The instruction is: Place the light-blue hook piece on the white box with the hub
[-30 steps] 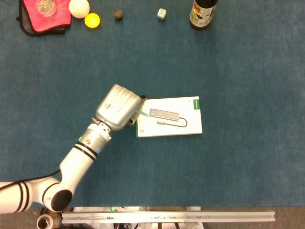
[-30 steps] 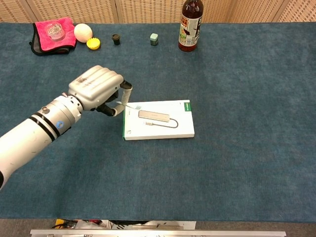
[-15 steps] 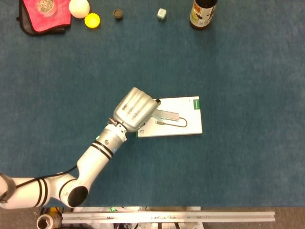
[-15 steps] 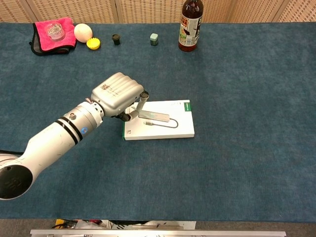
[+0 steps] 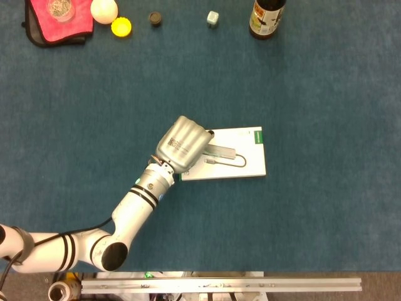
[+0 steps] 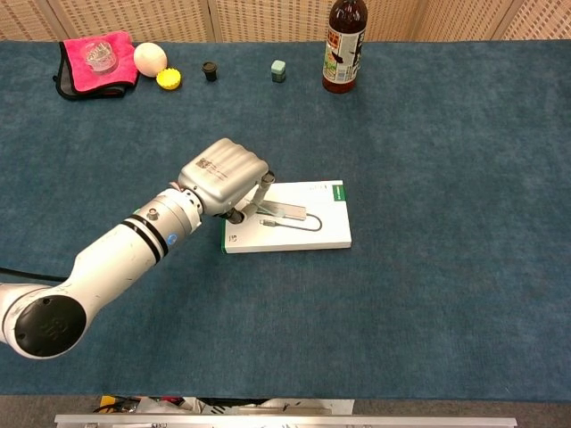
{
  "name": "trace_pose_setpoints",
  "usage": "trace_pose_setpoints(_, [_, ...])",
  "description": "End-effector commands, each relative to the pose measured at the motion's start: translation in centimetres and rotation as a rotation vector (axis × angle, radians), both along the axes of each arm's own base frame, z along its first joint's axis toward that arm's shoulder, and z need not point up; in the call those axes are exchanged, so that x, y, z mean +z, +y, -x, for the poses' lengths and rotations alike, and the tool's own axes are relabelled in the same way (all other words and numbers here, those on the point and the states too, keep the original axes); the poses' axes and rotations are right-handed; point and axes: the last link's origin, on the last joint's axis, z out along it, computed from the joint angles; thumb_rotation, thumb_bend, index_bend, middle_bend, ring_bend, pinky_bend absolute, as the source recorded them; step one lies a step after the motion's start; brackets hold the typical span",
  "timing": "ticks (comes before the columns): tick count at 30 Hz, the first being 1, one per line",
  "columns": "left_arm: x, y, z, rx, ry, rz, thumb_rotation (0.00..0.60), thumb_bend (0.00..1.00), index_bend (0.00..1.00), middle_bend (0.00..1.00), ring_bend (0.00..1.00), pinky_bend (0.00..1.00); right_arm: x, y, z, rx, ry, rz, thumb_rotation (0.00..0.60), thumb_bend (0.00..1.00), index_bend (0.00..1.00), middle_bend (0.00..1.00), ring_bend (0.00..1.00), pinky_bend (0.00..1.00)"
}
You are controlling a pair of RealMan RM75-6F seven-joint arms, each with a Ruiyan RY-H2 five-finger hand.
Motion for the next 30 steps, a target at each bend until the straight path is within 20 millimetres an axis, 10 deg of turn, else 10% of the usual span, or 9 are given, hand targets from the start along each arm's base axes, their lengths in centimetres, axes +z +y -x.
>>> trace_pose_setpoints(1, [0.0, -0.3, -0.1, 0.003, 0.020, 0.013, 0.474, 0.39, 0.52, 0.97, 1.00, 1.00, 0.0, 0.0, 0.0, 0.001, -0.001, 0.001, 0.600, 0.14, 0.16, 0.28, 0.25, 0.33])
trace_pose_setpoints(18, [0.7, -1.1, -0.3, 0.007, 0.055, 0.034, 0.362, 0.39, 0.46, 0.97, 0.99, 1.00, 0.0, 0.0, -0.1, 0.008, -0.003, 0.001, 0.600, 0.14, 0.16, 0.28, 0.25, 0.33])
trace_pose_setpoints(30, [1.5, -1.2, -0.3, -0.008, 0.074, 0.005, 0.518, 0.34, 0.41, 0.96, 0.98, 1.00, 0.0, 0.1, -0.2, 0.017, -0.004, 0.008, 0.600, 0.14, 0.16, 0.29, 0.25, 0.33])
